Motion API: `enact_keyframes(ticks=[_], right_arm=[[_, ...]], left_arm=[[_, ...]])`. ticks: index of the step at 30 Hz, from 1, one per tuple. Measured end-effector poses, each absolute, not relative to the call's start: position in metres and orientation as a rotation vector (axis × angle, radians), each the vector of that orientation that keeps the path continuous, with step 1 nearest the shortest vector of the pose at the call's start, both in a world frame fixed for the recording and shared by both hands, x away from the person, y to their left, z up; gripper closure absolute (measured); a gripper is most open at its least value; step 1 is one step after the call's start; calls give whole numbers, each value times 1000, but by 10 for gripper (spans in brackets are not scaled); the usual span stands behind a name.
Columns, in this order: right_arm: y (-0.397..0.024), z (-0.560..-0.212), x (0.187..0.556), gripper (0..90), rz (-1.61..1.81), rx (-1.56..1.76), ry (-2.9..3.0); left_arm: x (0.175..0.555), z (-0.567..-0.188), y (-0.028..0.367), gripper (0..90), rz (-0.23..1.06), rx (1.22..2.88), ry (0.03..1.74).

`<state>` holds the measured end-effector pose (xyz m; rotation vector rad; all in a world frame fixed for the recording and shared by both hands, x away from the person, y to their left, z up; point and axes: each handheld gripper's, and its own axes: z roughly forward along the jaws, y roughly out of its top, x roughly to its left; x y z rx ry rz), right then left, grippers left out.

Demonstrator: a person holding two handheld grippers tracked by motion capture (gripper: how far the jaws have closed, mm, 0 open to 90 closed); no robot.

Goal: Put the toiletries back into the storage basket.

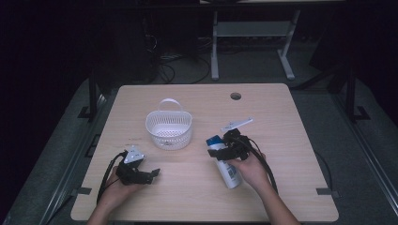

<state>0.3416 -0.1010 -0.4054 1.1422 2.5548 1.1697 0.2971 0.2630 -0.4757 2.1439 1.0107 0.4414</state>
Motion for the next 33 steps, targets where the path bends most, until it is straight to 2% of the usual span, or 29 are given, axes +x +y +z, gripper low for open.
enact_keyframes(ticks=[18,33], right_arm=[[-127,-387,337,368,1377,1118,2385],[-132,-373,333,361,1464,995,2285]], left_arm=[[298,-475,263,130,441,2152,1004],[298,-476,262,130,442,2150,1004]])
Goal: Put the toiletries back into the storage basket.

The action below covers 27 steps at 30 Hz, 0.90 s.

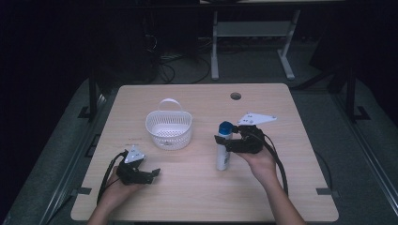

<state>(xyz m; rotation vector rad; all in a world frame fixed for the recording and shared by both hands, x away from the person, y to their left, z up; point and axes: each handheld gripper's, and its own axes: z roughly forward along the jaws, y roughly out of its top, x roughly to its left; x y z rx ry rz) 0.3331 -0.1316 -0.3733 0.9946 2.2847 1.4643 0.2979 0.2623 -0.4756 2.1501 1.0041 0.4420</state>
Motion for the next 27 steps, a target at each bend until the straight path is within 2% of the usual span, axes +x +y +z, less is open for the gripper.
enact_keyframes(ticks=[27], right_arm=[[-111,-336,345,363,1529,894,2221]], left_arm=[[298,-475,262,130,439,2154,1005]])
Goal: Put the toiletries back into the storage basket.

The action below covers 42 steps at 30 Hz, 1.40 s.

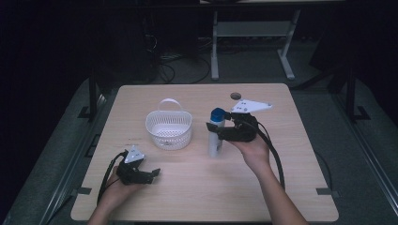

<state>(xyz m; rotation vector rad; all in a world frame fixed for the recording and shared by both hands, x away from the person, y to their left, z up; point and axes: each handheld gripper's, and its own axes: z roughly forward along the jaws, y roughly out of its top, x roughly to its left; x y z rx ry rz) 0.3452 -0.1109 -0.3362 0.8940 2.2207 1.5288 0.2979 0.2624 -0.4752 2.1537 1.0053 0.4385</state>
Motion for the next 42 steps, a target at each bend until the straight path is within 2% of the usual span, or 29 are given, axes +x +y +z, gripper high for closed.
enact_keyframes(ticks=[42], right_arm=[[-68,-282,386,362,1613,800,2176]], left_arm=[[298,-475,262,130,438,2153,1006]])
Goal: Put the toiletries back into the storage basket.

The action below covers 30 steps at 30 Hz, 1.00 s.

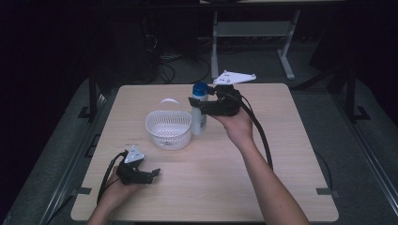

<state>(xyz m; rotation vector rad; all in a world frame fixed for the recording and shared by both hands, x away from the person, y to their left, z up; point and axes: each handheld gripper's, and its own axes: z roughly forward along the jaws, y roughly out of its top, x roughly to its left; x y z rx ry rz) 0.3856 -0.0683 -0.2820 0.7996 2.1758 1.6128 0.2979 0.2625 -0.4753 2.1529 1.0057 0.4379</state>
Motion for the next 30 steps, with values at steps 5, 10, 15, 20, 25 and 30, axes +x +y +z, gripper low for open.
enact_keyframes(ticks=[5,10,15,20,25,30], right_arm=[[-61,-279,390,362,1600,786,2185],[-56,-278,394,362,1614,783,2175],[-51,-280,399,361,1606,787,2183],[-44,-279,404,361,1594,776,2191],[-37,-280,408,361,1595,759,2176],[-31,-285,412,361,1598,754,2181]], left_arm=[[298,-475,262,130,438,2153,1006],[298,-475,262,130,438,2153,1005],[298,-475,262,130,439,2152,1006],[298,-475,262,130,440,2153,1005],[298,-475,262,130,439,2151,1005],[298,-476,262,130,436,2150,1005]])
